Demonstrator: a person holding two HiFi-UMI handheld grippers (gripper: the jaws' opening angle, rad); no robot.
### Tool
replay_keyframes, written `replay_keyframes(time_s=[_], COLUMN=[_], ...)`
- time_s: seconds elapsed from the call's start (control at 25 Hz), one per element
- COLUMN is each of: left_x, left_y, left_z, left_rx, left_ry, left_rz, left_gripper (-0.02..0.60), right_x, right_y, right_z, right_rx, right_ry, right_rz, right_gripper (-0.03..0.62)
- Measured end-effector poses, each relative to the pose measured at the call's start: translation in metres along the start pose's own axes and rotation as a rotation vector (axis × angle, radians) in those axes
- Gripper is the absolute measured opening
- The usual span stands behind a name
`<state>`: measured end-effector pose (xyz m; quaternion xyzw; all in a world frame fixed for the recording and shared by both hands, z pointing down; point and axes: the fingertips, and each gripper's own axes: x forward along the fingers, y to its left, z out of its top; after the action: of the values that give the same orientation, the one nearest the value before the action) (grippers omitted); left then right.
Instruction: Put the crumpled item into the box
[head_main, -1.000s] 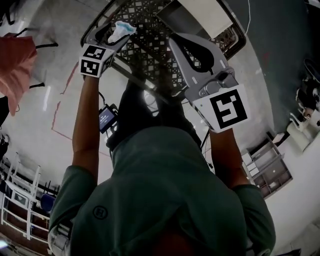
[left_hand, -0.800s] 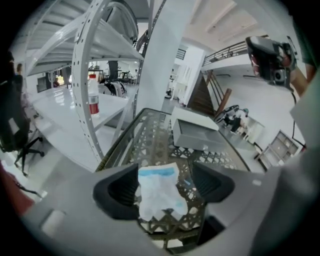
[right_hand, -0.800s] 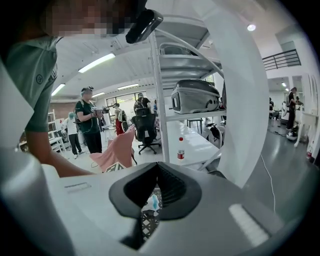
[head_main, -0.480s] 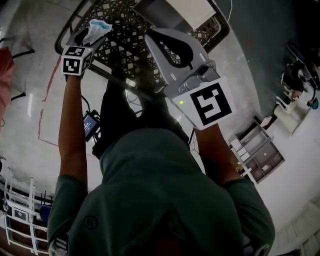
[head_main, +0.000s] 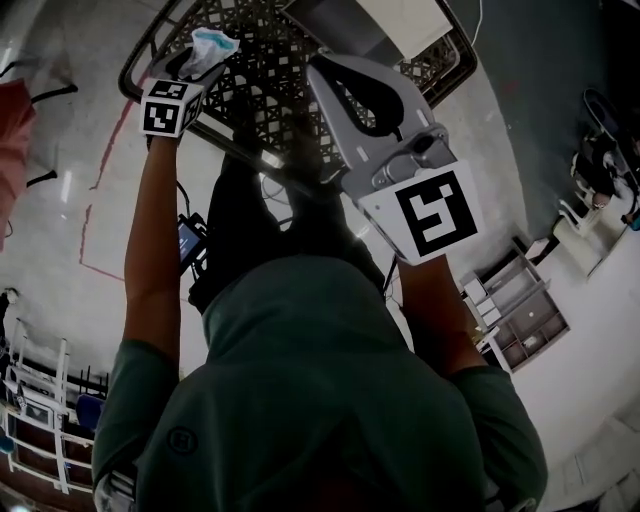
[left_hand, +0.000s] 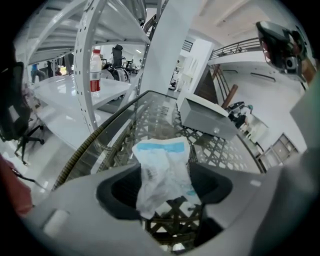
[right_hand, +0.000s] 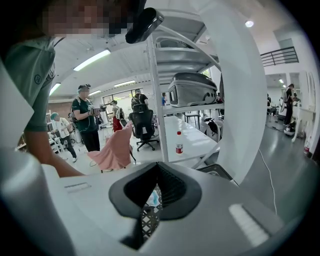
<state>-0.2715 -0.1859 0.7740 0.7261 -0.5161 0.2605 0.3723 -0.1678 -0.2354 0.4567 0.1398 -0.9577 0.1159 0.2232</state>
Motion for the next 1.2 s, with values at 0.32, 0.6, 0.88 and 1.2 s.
replay_keyframes(time_s=[0.32,0.6,0.88,1.2], left_x=[-0.009,-0.027,-0.055,-0.087], left_y=[-0.001,-0.003,-0.016,-0.046], left_z=[0.022,0.030,0.059,0.112], left_rx=[0.005,0.036,0.090,0.179], left_ry=[-0.032,-0.082,-0.141,-0.212], left_rz=[0.032,0.061,0.067,0.061], left_gripper=[0.171,0.121,0.117,0.117], right_x=[-0.010,-0.021,-0.036,-0.064], right_y=[-0.011,-0.006,-0.007,-0.014], right_z=[0.011,0.009,0.014,0.027], right_rx=[-0.016,-0.048,-0.052,-0.050], right_ry=[-0.002,-0.006,-0.033,-0.076], right_rz=[-0.008,-0.007,-0.033,-0.074], right_gripper=[0.008,0.008,0.008,0.008])
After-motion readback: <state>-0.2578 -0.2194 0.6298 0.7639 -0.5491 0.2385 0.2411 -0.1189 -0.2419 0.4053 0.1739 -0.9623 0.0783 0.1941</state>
